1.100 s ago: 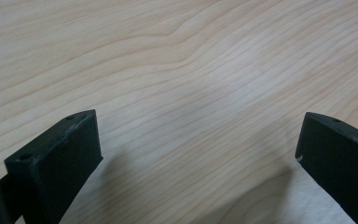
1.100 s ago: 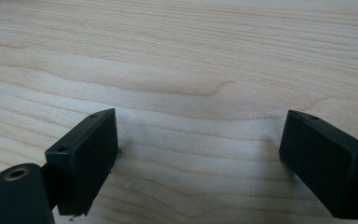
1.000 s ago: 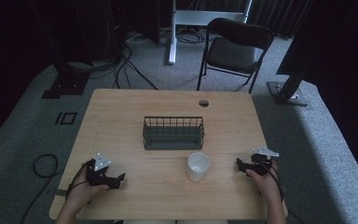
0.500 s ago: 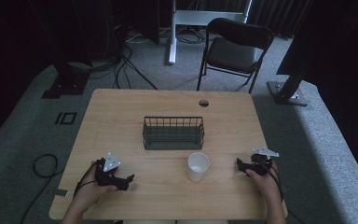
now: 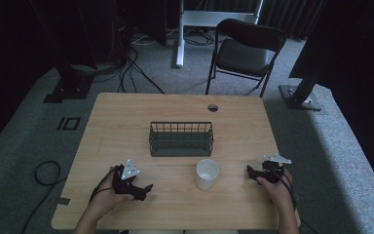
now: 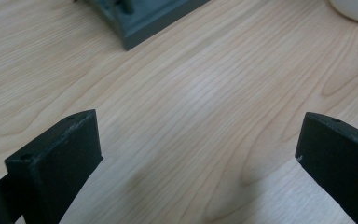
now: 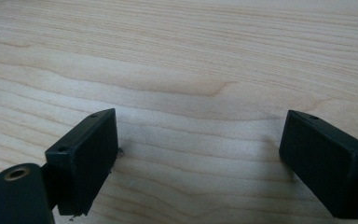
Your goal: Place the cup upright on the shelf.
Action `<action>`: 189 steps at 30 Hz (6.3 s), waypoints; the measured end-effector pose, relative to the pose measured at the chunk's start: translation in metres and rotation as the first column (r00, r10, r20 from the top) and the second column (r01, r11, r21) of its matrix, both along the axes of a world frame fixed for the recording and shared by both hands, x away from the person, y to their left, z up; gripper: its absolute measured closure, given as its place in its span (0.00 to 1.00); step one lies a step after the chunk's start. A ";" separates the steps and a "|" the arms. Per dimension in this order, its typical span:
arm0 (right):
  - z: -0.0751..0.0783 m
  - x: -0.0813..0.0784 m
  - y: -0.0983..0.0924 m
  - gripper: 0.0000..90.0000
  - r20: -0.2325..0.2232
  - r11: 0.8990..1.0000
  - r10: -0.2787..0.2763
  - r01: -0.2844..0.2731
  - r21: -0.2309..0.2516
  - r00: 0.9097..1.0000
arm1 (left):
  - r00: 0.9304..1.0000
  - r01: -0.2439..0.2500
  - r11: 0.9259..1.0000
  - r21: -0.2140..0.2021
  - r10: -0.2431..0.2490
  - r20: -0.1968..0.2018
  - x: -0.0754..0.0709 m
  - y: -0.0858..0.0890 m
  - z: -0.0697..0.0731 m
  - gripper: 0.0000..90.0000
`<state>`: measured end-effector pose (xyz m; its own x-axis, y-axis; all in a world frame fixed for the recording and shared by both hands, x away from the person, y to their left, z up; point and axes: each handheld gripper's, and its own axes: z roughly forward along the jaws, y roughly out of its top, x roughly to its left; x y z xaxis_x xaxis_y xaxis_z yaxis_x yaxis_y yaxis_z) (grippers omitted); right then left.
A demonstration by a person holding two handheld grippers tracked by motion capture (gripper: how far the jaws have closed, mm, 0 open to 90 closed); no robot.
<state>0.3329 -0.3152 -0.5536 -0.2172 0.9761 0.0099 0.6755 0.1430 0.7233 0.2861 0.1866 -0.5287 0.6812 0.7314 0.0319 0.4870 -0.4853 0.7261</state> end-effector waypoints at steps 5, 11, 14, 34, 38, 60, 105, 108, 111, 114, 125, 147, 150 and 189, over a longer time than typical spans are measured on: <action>0.000 0.000 0.000 0.12 0.000 1.000 0.000 0.000 0.000 1.000 | 1.000 0.025 1.000 -0.008 -0.025 0.005 -0.001 -0.009 0.002 0.01; 0.000 0.000 0.000 0.12 0.000 1.000 0.000 0.000 0.000 1.000 | 0.997 0.072 0.997 -0.025 -0.072 0.003 -0.001 -0.027 0.003 0.01; 0.000 0.000 0.000 0.12 0.000 1.000 0.000 0.000 0.000 1.000 | 0.995 0.096 0.995 -0.027 -0.096 -0.007 0.000 -0.035 0.003 0.01; 0.000 0.000 0.000 0.12 0.000 1.000 0.003 -0.003 0.001 1.000 | 0.980 0.200 0.975 -0.097 -0.198 0.030 0.003 -0.080 0.007 0.01; 0.000 0.000 0.000 0.12 0.000 1.000 0.003 -0.003 0.001 1.000 | 0.975 0.221 0.969 -0.107 -0.218 0.039 0.004 -0.088 0.009 0.01; 0.000 -0.001 0.000 0.12 0.000 1.000 0.007 -0.007 0.001 1.000 | 0.955 0.297 0.939 -0.171 -0.289 0.073 0.011 -0.129 0.008 0.01; 0.000 -0.001 0.000 0.12 0.000 1.000 0.007 -0.007 0.001 1.000 | 0.932 0.354 0.912 -0.205 -0.325 0.161 0.027 -0.181 0.009 0.22; 0.000 -0.001 0.000 0.12 -0.001 1.000 0.007 -0.007 0.001 1.000 | 0.928 0.366 0.906 -0.211 -0.339 0.156 0.027 -0.181 0.010 0.23; 0.000 -0.001 0.000 0.12 -0.001 1.000 0.007 -0.007 0.002 1.000 | 0.924 0.375 0.905 -0.200 -0.347 0.160 0.025 -0.182 0.010 0.23; 0.000 -0.001 0.000 0.12 -0.001 1.000 0.007 -0.007 0.001 1.000 | 0.924 0.374 0.907 -0.193 -0.345 0.167 0.024 -0.181 0.012 0.23; 0.000 -0.001 0.000 0.12 0.001 1.000 0.009 -0.009 -0.002 1.000 | 0.930 0.363 0.906 -0.219 -0.336 0.151 0.023 -0.178 0.027 0.23; 0.000 -0.001 0.000 0.12 0.000 1.000 0.007 -0.007 0.001 1.000 | 0.930 0.349 0.902 -0.256 -0.299 0.212 0.032 -0.161 0.077 0.23; 0.000 -0.001 0.000 0.12 0.001 1.000 0.008 -0.008 0.000 1.000 | 0.930 0.345 0.902 -0.260 -0.290 0.226 0.034 -0.159 0.086 0.23; 0.000 -0.001 0.000 0.12 0.003 1.000 0.008 -0.008 0.000 1.000 | 0.924 -0.084 0.929 -0.360 0.208 0.322 0.090 -0.118 0.113 0.23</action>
<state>0.3320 -0.3149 -0.5537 -0.2248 0.9744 0.0094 0.6725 0.1482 0.7251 0.3756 0.0683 -0.4156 0.5562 0.8309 -0.0163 0.2187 -0.1275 0.9674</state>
